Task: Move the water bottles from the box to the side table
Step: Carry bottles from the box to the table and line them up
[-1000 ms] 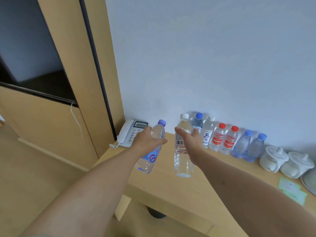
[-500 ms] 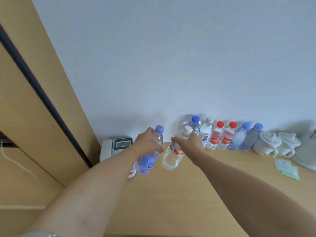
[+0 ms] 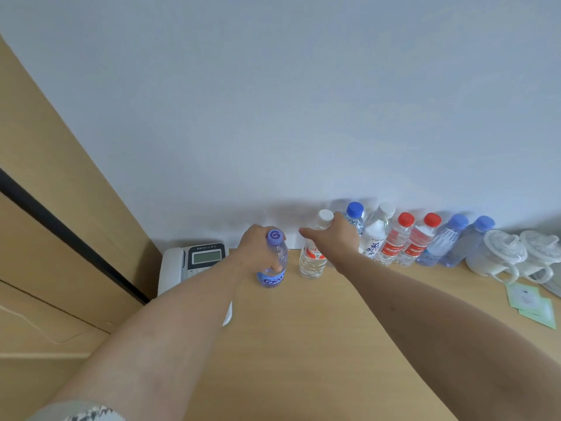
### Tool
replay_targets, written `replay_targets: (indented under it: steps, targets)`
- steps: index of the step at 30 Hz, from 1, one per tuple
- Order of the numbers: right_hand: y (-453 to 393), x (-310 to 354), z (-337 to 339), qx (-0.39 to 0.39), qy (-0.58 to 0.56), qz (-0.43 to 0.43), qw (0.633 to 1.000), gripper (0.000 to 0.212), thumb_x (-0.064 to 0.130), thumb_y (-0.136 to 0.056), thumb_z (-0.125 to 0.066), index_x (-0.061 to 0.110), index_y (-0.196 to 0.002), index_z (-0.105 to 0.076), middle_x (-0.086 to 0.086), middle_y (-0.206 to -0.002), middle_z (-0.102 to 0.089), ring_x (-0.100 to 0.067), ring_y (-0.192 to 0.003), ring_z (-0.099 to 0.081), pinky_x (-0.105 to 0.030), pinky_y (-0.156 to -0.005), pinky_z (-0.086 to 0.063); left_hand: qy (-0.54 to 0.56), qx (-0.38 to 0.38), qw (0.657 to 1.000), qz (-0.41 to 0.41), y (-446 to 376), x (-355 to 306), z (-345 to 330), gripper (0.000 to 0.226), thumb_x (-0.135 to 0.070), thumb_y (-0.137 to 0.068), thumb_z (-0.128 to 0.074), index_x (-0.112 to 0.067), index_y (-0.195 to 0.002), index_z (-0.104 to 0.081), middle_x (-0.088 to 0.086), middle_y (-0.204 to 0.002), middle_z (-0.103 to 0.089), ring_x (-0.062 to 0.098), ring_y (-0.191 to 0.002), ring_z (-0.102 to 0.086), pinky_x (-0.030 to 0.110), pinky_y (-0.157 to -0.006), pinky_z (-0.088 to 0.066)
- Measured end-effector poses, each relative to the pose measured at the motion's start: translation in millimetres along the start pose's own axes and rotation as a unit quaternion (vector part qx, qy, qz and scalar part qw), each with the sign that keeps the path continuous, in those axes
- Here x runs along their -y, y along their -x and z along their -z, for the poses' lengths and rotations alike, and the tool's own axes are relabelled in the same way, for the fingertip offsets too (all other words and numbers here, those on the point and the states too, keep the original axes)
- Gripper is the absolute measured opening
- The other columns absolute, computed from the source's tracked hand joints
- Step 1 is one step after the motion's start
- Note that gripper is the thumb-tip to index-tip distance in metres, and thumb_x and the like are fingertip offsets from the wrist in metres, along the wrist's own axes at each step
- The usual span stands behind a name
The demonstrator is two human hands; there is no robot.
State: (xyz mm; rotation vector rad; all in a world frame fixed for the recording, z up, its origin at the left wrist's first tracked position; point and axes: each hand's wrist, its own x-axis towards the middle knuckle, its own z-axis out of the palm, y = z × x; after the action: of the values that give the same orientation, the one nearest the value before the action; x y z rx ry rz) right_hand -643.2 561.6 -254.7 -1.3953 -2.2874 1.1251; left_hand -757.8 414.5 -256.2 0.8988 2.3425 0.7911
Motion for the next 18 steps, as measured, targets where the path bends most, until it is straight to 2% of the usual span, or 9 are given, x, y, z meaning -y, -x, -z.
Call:
replay_targets:
  steps: [2,4,7,12,16,18]
  targets:
    - [-5.7,3.7,-2.7,-0.004,-0.002,-0.006,1.0,0.059,0.053,-0.071,-0.082,0.017,-0.105,-0.05,0.0,-0.092,-0.059,-0.027,-0.093,-0.06,-0.036,-0.075,-0.045,0.0,-0.009,1.0,-0.005,-6.7,-0.5,0.5,0.047,0.005,-0.055,-0.087,-0.001,-0.1,-0.072,-0.001,-0.084,-0.053,0.019,-0.079,-0.049,0.025,-0.062,-0.042]
    - [-9.9,6.3,-5.4,-0.011,-0.012,-0.018,1.0,0.06,0.053,-0.071,-0.082,0.017,-0.106,-0.049,-0.001,-0.095,-0.061,-0.027,-0.094,-0.061,-0.036,-0.075,-0.045,-0.004,-0.013,1.0,-0.007,-11.7,-1.4,-0.6,0.055,0.003,-0.056,-0.089,-0.009,-0.107,-0.073,-0.005,-0.09,-0.049,0.02,-0.088,-0.052,0.022,-0.068,-0.043]
    - [-13.5,7.7,-8.8,-0.023,-0.014,-0.031,0.999,0.064,0.055,-0.071,-0.084,0.015,-0.106,-0.048,-0.004,-0.097,-0.062,-0.029,-0.095,-0.061,-0.036,-0.074,-0.044,-0.003,-0.031,0.999,-0.015,-18.9,-3.3,-3.9,0.066,0.002,-0.055,-0.091,-0.015,-0.115,-0.072,-0.002,-0.105,-0.053,0.021,-0.1,-0.056,0.022,-0.076,-0.04]
    - [-15.2,11.1,-11.9,-0.022,-0.015,-0.028,0.999,0.069,0.059,-0.071,-0.084,0.014,-0.106,-0.046,-0.004,-0.096,-0.06,-0.031,-0.099,-0.063,-0.036,-0.074,-0.044,0.011,-0.071,0.997,-0.036,-24.9,-5.6,-12.5,0.06,0.005,-0.061,-0.087,-0.015,-0.116,-0.07,-0.001,-0.107,-0.061,0.023,-0.099,-0.06,0.018,-0.073,-0.035]
    - [-15.3,16.5,-6.5,-0.002,0.05,-0.007,0.999,0.071,0.063,-0.073,-0.08,0.012,-0.113,-0.05,-0.006,-0.102,-0.064,-0.03,-0.101,-0.062,-0.035,-0.073,-0.041,0.049,-0.094,0.994,-0.034,-28.1,-6.5,-15.2,0.061,0.006,-0.07,-0.079,-0.015,-0.124,-0.059,-0.002,-0.104,-0.064,0.023,-0.095,-0.06,0.022,-0.075,-0.044]
    - [-17.3,22.2,-1.2,0.004,0.074,0.0,0.997,0.062,0.062,-0.076,-0.078,0.013,-0.107,-0.054,-0.005,-0.099,-0.064,-0.028,-0.1,-0.062,-0.033,-0.07,-0.04,0.048,-0.109,0.992,-0.046,-29.2,-7.0,-15.1,0.05,0.008,-0.074,-0.072,-0.014,-0.118,-0.062,-0.005,-0.097,-0.064,0.022,-0.09,-0.057,0.016,-0.069,-0.04]
